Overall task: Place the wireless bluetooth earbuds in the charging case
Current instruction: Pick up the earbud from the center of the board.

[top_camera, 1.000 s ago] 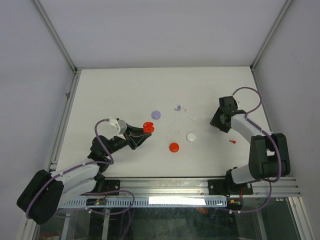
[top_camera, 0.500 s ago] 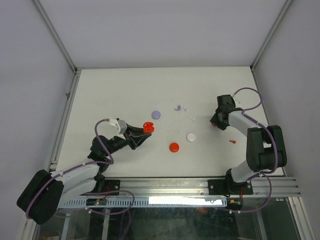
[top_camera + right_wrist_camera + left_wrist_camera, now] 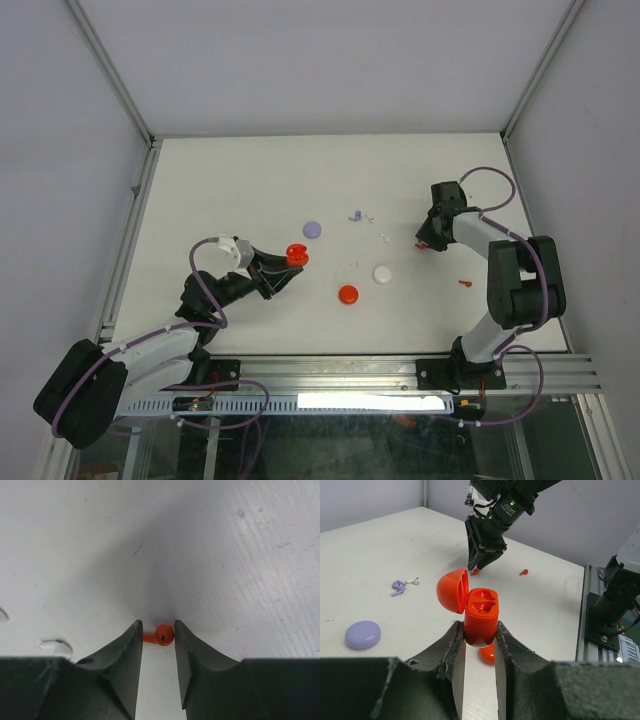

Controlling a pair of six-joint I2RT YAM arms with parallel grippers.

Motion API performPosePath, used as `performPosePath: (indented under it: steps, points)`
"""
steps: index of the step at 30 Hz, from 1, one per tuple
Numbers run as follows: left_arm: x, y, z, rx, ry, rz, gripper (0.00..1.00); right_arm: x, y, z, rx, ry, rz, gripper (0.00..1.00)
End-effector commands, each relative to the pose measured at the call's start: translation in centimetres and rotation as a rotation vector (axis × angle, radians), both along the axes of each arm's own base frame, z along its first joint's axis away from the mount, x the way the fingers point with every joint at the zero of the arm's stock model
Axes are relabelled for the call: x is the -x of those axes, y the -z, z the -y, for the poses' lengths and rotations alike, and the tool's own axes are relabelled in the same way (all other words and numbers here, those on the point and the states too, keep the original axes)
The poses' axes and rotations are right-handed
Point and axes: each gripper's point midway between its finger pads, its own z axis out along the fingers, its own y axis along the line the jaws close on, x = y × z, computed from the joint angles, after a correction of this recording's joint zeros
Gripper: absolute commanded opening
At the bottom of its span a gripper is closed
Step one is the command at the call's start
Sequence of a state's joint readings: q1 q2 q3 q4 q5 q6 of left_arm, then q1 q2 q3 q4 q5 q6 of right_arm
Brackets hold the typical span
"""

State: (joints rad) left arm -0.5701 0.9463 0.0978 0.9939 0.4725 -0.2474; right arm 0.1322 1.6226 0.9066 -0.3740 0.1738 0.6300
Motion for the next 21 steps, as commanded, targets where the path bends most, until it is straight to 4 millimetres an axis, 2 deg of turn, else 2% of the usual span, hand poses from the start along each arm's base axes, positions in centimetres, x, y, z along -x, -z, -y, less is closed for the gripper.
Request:
performPosePath:
  steps: [1,6,12,17,21]
  points:
    - [0.4,-1.6,0.2,0.031,0.017,0.049,0.00,-2.0,-1.4,-1.6,-0.056,-0.101,0.045,0.34]
    - [0.4,-1.6,0.4,0.033,0.029,0.043,0.00,-2.1,-1.4,-2.6,-0.067,-0.213,0.020,0.34]
    - [0.5,-1.6,0.5,0.036,0.036,0.034,0.00,-1.8,-2.1,-2.5,0.026,-0.265,0.000,0.37]
    - [0.5,-1.7,0.5,0.040,0.041,0.032,0.00,-1.2,-1.3,-2.7,0.095,-0.292,-0.050,0.37]
    - [0.6,-1.7,0.6,0.041,0.045,0.028,0.00,-0.8,-0.6,-2.0,0.138,-0.265,-0.077,0.36]
